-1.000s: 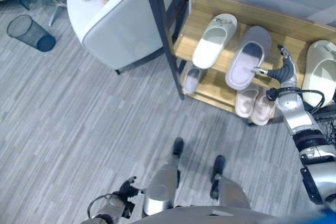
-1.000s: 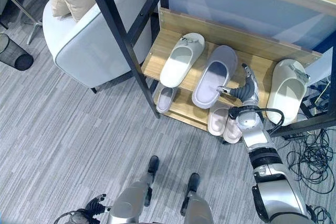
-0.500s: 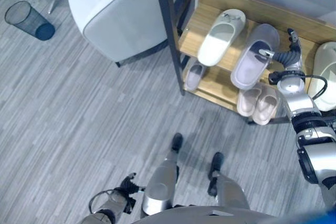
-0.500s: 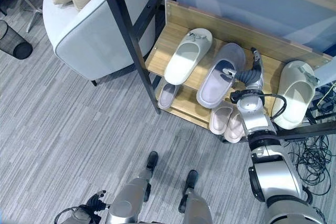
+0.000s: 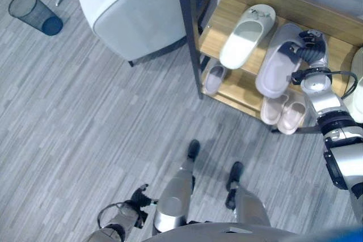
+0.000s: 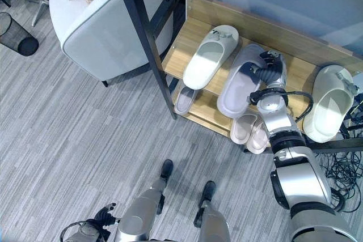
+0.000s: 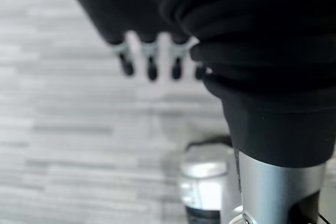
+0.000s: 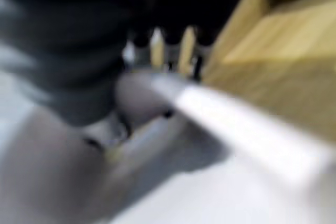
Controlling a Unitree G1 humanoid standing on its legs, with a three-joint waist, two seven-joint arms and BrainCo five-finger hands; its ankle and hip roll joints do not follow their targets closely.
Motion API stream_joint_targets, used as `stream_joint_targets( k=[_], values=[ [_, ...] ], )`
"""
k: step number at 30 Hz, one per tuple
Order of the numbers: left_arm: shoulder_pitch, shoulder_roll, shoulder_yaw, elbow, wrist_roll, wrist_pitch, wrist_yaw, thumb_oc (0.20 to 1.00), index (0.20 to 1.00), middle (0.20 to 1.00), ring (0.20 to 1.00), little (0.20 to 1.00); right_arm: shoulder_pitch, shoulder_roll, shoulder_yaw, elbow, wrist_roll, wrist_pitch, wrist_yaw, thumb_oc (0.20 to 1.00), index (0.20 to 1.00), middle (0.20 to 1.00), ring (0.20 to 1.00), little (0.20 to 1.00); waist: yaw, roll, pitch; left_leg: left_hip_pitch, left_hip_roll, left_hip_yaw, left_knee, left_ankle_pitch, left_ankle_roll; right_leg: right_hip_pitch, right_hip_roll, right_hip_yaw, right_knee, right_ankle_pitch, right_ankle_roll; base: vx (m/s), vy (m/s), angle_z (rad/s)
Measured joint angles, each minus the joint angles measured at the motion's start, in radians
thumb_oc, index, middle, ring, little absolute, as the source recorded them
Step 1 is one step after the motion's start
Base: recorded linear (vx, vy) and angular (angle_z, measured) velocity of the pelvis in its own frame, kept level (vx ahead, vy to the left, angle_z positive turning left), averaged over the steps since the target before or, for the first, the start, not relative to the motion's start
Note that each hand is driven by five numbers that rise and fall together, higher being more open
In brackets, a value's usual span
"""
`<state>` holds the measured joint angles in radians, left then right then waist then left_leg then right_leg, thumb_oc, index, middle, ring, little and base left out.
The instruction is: Arrange the slippers neatly on the shoe rack.
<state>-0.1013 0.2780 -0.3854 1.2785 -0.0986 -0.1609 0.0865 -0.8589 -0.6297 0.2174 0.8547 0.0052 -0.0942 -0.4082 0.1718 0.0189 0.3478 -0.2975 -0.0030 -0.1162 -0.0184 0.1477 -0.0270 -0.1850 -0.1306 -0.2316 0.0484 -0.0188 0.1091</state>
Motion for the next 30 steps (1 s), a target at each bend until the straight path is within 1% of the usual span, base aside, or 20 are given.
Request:
stream_joint_targets(
  k=[7, 10, 11, 12, 13, 14, 16, 17, 19, 20, 21, 22, 23, 24, 25, 26, 27, 28, 29, 30],
  values=[
    [0.000, 0.001, -0.003, 0.000, 0.000, -0.001, 0.000, 1.000, 1.000, 1.000, 1.000, 1.000, 0.002, -0.008, -0.001, -0.003, -0.011, 0.012, -0.002, 0.200, 0.200, 0.200, 0.200, 0.200, -0.004, 0.000, 0.000, 0.000, 0.000, 0.000, 0.003, 0.000, 0.000, 0.001, 0.000, 0.000, 0.000, 0.000, 0.000, 0.00, 0.000, 0.01],
    [0.000, 0.001, -0.002, 0.000, 0.000, -0.001, 0.001, 1.000, 1.000, 1.000, 1.000, 1.000, 0.043, -0.008, -0.022, -0.065, -0.022, 0.019, -0.008, 0.200, 0.200, 0.200, 0.200, 0.200, -0.006, -0.001, 0.000, 0.001, 0.000, 0.000, 0.003, 0.000, 0.000, 0.001, 0.000, 0.000, 0.001, 0.000, 0.000, 0.00, 0.000, 0.00],
    [0.000, 0.001, 0.000, -0.012, -0.001, -0.001, 0.000, 1.000, 1.000, 1.000, 1.000, 1.000, 0.102, -0.009, -0.053, -0.152, -0.039, 0.026, -0.012, 0.200, 0.200, 0.200, 0.200, 0.200, -0.006, -0.002, 0.001, 0.001, 0.000, 0.001, 0.002, 0.000, 0.000, 0.001, 0.000, 0.000, 0.000, 0.000, 0.001, 0.00, 0.000, 0.00],
    [0.013, 0.003, 0.008, -0.040, -0.013, 0.000, 0.000, 1.000, 1.000, 1.000, 1.000, 1.000, 0.216, -0.017, -0.089, -0.331, -0.089, 0.020, -0.026, 0.200, 0.200, 0.200, 0.200, 0.200, -0.007, -0.005, 0.003, 0.001, -0.001, 0.002, 0.001, 0.000, 0.000, 0.001, -0.001, 0.000, -0.001, 0.000, 0.000, 0.00, -0.033, -0.01],
    [0.017, 0.003, 0.010, -0.039, -0.016, -0.001, -0.001, 1.000, 1.000, 1.000, 1.000, 1.000, 0.239, -0.020, -0.087, -0.357, -0.122, 0.007, -0.028, 0.200, 0.200, 0.200, 0.200, 0.200, -0.015, -0.007, 0.005, 0.001, -0.002, 0.002, 0.002, 0.000, 0.000, 0.003, -0.001, 0.000, -0.002, 0.000, 0.000, 0.00, 0.000, 0.00],
    [0.017, 0.012, 0.011, -0.038, -0.021, 0.000, -0.004, 1.000, 1.000, 1.000, 1.000, 1.000, 0.243, -0.020, -0.093, -0.357, -0.139, 0.008, -0.030, 0.200, 0.200, 0.200, 0.200, 0.200, -0.027, -0.009, 0.006, 0.003, -0.001, 0.002, 0.002, 0.000, 0.000, 0.004, -0.001, 0.002, -0.004, 0.001, 0.001, -0.04, -0.040, -0.01],
    [0.024, 0.004, 0.042, -0.062, -0.043, -0.001, -0.016, 1.000, 1.000, 1.000, 1.000, 1.000, 0.344, -0.053, -0.159, -0.458, -0.188, 0.011, -0.037, 0.200, 0.200, 0.200, 0.200, 0.200, -0.019, -0.010, 0.009, 0.002, -0.001, 0.002, 0.003, 0.000, 0.000, 0.006, 0.000, 0.000, -0.005, 0.002, 0.001, -0.04, -0.022, 0.02],
    [0.051, -0.006, 0.144, -0.090, -0.120, -0.004, -0.014, 1.000, 1.000, 1.000, 1.000, 1.000, 0.484, -0.025, -0.285, -0.657, -0.210, -0.011, -0.061, 0.200, 0.200, 0.200, 0.200, 0.200, -0.024, -0.022, 0.018, 0.003, -0.001, 0.000, 0.004, 0.000, 0.000, 0.011, 0.001, -0.002, -0.013, 0.003, 0.000, -0.05, -0.043, -0.01],
    [0.031, -0.008, 0.184, -0.103, -0.171, 0.000, -0.015, 1.000, 1.000, 1.000, 1.000, 1.000, 0.552, -0.014, -0.312, -0.751, -0.227, -0.034, -0.064, 0.200, 0.200, 0.200, 0.200, 0.200, -0.061, -0.036, 0.031, 0.004, 0.004, 0.000, 0.007, 0.001, -0.001, 0.018, 0.008, -0.001, -0.023, 0.010, 0.004, -0.09, -0.065, 0.02],
    [0.036, -0.006, 0.246, -0.229, -0.217, -0.008, -0.014, 1.000, 1.000, 1.000, 1.000, 1.000, 0.700, 0.004, -0.379, -0.903, -0.229, -0.064, -0.050, 0.200, 0.200, 0.200, 0.200, 0.200, -0.047, -0.037, 0.044, -0.001, 0.005, -0.003, 0.013, 0.001, -0.002, 0.016, 0.009, -0.007, -0.015, 0.007, 0.000, -0.10, -0.055, 0.09],
    [0.041, -0.006, 0.289, -0.305, -0.243, -0.027, -0.013, 1.000, 1.000, 1.000, 1.000, 1.000, 0.772, 0.019, -0.400, -0.968, -0.236, -0.095, -0.043, 0.200, 0.200, 0.200, 0.200, 0.200, -0.045, -0.043, 0.057, -0.002, 0.005, -0.004, 0.018, 0.001, -0.003, 0.013, 0.008, -0.007, -0.006, 0.002, -0.005, -0.12, -0.040, 0.01],
    [0.031, 0.023, 0.301, -0.387, -0.307, -0.066, -0.013, 1.000, 1.000, 1.000, 1.000, 1.000, 0.841, 0.062, -0.377, -0.968, -0.243, -0.137, -0.002, 0.200, 0.200, 0.200, 0.200, 0.200, -0.057, -0.061, 0.073, -0.001, 0.008, -0.004, 0.027, -0.004, -0.008, 0.002, 0.005, -0.001, 0.025, -0.009, -0.007, -0.20, -0.025, -0.10],
    [0.010, 0.030, 0.309, -0.393, -0.327, -0.073, -0.013, 1.000, 1.000, 1.000, 1.000, 1.000, 0.852, 0.070, -0.355, -0.929, -0.243, -0.137, 0.017, 0.200, 0.200, 0.200, 0.200, 0.200, -0.070, -0.067, 0.075, -0.003, 0.009, -0.003, 0.030, -0.008, -0.014, -0.011, 0.003, 0.005, 0.045, -0.015, -0.007, -0.16, -0.005, -0.11],
    [-0.010, 0.038, 0.306, -0.411, -0.354, -0.074, -0.014, 1.000, 1.000, 1.000, 1.000, 1.000, 0.868, 0.086, -0.350, -0.895, -0.241, -0.143, 0.034, 0.200, 0.200, 0.200, 0.200, 0.200, -0.085, -0.062, 0.080, -0.022, 0.005, -0.001, 0.048, -0.011, -0.019, -0.044, 0.000, 0.010, 0.079, -0.027, -0.001, -0.16, 0.012, 0.00],
    [-0.010, 0.054, 0.313, -0.463, -0.378, -0.083, -0.014, 1.000, 1.000, 1.000, 1.000, 1.000, 0.880, 0.103, -0.359, -0.878, -0.233, -0.152, 0.048, 0.200, 0.200, 0.200, 0.200, 0.200, -0.094, -0.071, 0.079, -0.070, -0.001, -0.002, 0.086, -0.023, -0.029, -0.093, -0.015, 0.012, 0.144, -0.054, -0.005, -0.08, 0.028, 0.09],
    [-0.021, 0.062, 0.339, -0.488, -0.395, -0.098, -0.014, 1.000, 1.000, 1.000, 1.000, 1.000, 0.901, 0.118, -0.355, -0.864, -0.231, -0.144, 0.065, 0.200, 0.200, 0.200, 0.200, 0.200, -0.105, -0.068, 0.100, -0.093, -0.007, -0.003, 0.102, -0.028, -0.032, -0.133, -0.026, 0.013, 0.197, -0.068, -0.009, -0.11, 0.039, 0.07],
    [-0.038, 0.065, 0.353, -0.470, -0.414, -0.111, -0.013, 1.000, 1.000, 1.000, 1.000, 1.000, 0.913, 0.128, -0.350, -0.839, -0.220, -0.146, 0.081, 0.200, 0.200, 0.200, 0.200, 0.200, -0.111, -0.066, 0.108, -0.118, -0.012, 0.000, 0.123, -0.028, -0.031, -0.169, -0.030, 0.023, 0.236, -0.079, -0.008, -0.15, 0.079, 0.00],
    [-0.049, 0.067, 0.366, -0.452, -0.446, -0.113, -0.010, 1.000, 1.000, 1.000, 1.000, 1.000, 0.901, 0.178, -0.351, -0.809, -0.187, -0.147, 0.091, 0.200, 0.200, 0.200, 0.200, 0.200, -0.128, -0.061, 0.124, -0.154, -0.019, 0.006, 0.163, -0.034, -0.024, -0.214, -0.042, 0.031, 0.293, -0.098, -0.009, -0.11, 0.062, -0.06],
    [-0.056, 0.065, 0.374, -0.425, -0.475, -0.117, -0.009, 1.000, 1.000, 1.000, 1.000, 1.000, 0.887, 0.202, -0.334, -0.790, -0.142, -0.151, 0.094, 0.200, 0.200, 0.200, 0.200, 0.200, -0.136, -0.060, 0.130, -0.188, -0.022, 0.016, 0.193, -0.042, -0.023, -0.258, -0.050, 0.041, 0.337, -0.111, -0.012, -0.16, 0.103, -0.12],
    [-0.069, 0.059, 0.385, -0.407, -0.500, -0.118, -0.005, 1.000, 1.000, 1.000, 1.000, 1.000, 0.879, 0.200, -0.311, -0.787, -0.107, -0.151, 0.097, 0.200, 0.200, 0.200, 0.200, 0.200, -0.134, -0.060, 0.132, -0.225, -0.023, 0.026, 0.224, -0.057, -0.018, -0.303, -0.054, 0.058, 0.375, -0.122, -0.016, -0.11, 0.080, -0.17]
  ],
)
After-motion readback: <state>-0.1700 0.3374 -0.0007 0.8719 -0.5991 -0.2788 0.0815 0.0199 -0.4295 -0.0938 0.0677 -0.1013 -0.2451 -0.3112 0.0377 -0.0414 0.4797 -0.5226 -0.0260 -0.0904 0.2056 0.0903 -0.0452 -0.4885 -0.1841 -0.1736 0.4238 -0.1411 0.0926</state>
